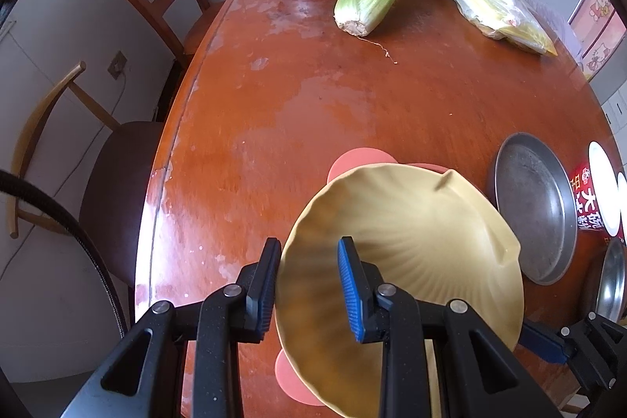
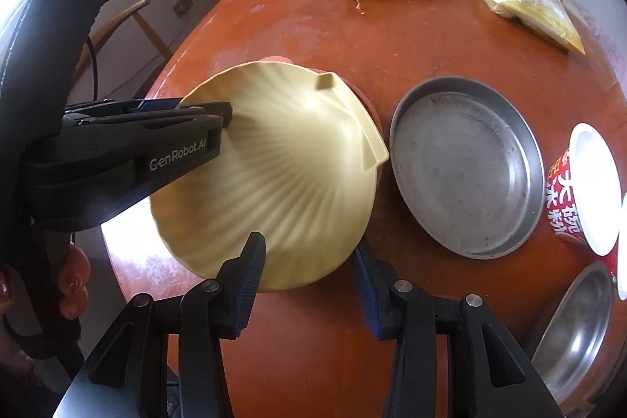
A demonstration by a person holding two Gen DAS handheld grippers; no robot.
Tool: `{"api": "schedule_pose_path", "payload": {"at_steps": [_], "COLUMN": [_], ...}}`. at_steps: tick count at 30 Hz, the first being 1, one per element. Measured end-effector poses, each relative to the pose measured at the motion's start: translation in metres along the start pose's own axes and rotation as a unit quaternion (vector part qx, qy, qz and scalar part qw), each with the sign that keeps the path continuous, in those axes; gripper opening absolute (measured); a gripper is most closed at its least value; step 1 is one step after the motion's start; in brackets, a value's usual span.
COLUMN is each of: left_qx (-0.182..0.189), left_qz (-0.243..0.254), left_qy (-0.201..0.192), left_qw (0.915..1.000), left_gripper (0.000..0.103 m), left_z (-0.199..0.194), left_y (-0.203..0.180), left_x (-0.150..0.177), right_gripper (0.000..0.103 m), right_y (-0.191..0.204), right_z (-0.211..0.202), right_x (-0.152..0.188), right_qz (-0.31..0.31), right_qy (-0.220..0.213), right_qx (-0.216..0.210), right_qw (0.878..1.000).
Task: Organize plates and bowls
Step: 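Carry the yellow plate with the left gripper over the pink plate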
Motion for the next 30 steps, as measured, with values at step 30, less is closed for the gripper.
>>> {"api": "schedule_pose_path", "payload": {"at_steps": [30], "left_qx": [0.004], "left_qz": [-0.012], "left_qy": [-0.015], "left_qw": [0.9998], "left_gripper": [0.031], "left_z": [-0.018], "left_y": [0.005], "left_x": [-0.002], "right_gripper": [0.066], "right_y": [0.013], "right_z": [-0.014], "right_x": [0.012], "right_qz": [-0.048], "right_qy": [-0.019], "right_qx": [-0.016], "right_qw": [0.999]}}
Point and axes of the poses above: each gripper's, at about its wrist camera, not at the fingertips, and z roughly the way its jaws point, y to its left, x to its underside, the point moved 4 cm from there along z, roughly the way its jaws point, and after that the axes turned 4 degrees about -x, right-handed, at the moved point
